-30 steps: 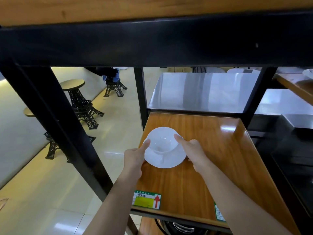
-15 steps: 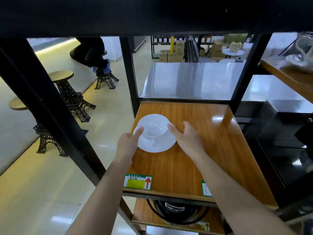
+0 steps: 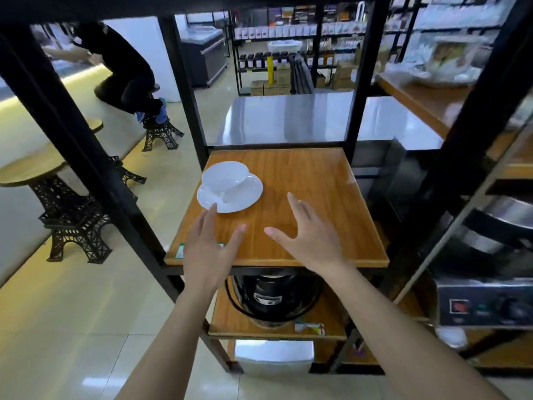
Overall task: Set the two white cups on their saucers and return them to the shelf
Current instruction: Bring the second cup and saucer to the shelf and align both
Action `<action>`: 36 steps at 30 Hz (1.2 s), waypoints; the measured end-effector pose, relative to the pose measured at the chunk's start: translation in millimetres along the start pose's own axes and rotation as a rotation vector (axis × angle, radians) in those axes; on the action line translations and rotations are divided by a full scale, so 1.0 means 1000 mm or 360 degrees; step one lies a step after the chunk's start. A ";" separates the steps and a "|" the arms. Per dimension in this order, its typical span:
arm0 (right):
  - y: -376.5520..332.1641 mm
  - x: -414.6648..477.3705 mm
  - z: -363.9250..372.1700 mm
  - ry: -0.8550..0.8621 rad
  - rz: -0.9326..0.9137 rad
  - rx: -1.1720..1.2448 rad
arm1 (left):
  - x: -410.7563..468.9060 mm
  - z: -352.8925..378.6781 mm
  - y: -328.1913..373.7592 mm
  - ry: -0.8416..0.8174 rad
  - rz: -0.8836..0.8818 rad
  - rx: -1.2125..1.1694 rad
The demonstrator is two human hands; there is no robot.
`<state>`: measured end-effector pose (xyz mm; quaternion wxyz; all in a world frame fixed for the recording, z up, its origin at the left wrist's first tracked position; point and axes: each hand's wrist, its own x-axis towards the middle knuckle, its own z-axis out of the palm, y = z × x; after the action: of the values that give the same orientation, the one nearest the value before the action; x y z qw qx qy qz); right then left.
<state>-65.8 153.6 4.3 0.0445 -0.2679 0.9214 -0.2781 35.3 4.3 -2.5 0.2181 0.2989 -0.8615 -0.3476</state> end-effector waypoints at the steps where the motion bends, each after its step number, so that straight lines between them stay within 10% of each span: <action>1: 0.003 -0.009 -0.003 -0.0021 0.0050 -0.0037 | -0.009 0.000 0.001 -0.0029 0.0057 0.0015; 18: 0.100 -0.351 -0.100 0.0698 0.0913 -0.0337 | -0.240 0.068 0.126 -0.0908 0.1079 -0.0063; 36: 0.221 -0.888 -0.203 0.1352 0.2225 -0.0603 | -0.735 0.174 0.311 -0.1905 0.2001 -0.0328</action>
<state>540.5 867.7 -3.0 -0.1897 0.4893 0.8448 -0.1044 354.0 756.4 -14.5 -0.0936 -0.4858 -0.8008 -0.3377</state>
